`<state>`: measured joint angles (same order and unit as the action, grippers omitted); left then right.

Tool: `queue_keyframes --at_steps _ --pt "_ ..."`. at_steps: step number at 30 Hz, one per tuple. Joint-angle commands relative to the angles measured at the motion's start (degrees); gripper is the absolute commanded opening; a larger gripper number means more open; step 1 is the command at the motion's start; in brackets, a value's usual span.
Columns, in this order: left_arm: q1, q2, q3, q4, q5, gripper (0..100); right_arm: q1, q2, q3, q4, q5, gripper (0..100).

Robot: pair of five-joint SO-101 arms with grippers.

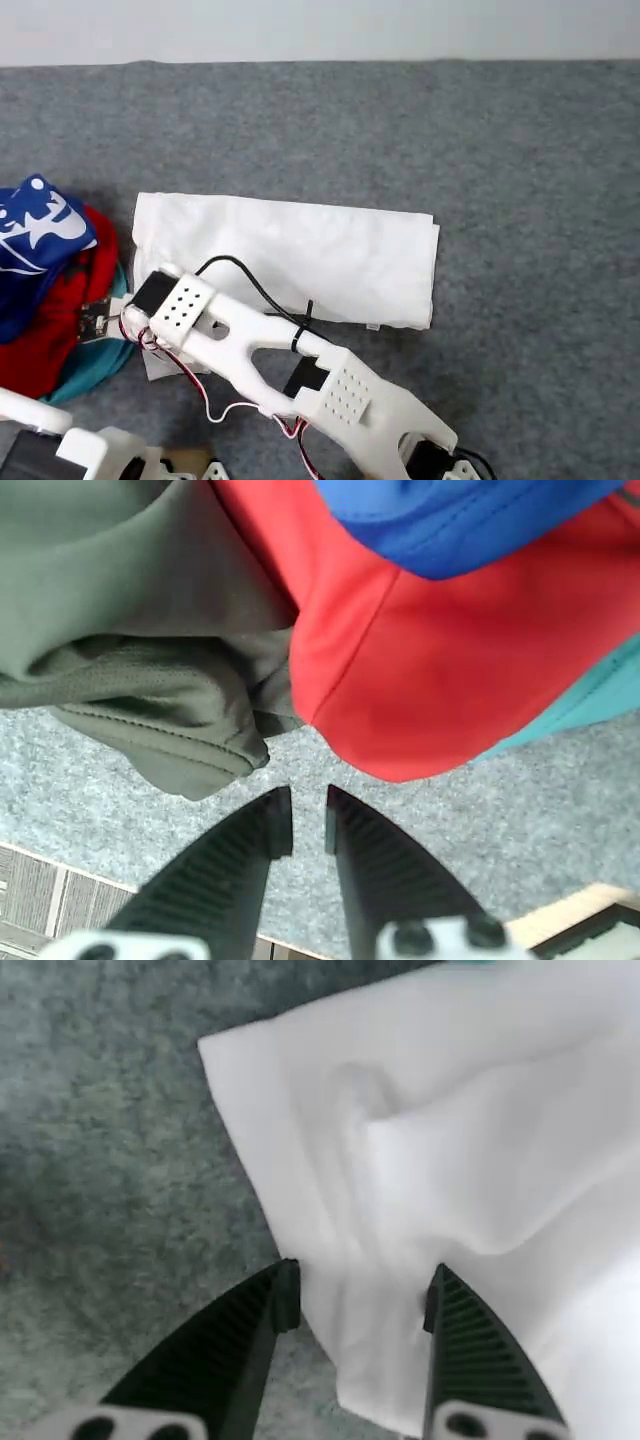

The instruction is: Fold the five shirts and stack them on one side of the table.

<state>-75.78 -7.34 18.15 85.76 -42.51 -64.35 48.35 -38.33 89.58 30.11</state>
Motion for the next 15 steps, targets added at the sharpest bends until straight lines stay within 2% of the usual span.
queue_keyframes --at_steps 1,10,15 --pt "0.09 -2.2 -0.13 -0.79 0.18 7 1.45 0.31 -0.62 -1.63 1.58 21.7" --pt "-0.09 -2.11 -0.13 -0.79 0.26 7 1.89 3.65 -0.62 -1.89 4.04 20.6" --pt "-0.26 -2.37 -0.13 -0.62 0.26 7 1.89 3.82 -0.62 -1.89 4.04 9.6"
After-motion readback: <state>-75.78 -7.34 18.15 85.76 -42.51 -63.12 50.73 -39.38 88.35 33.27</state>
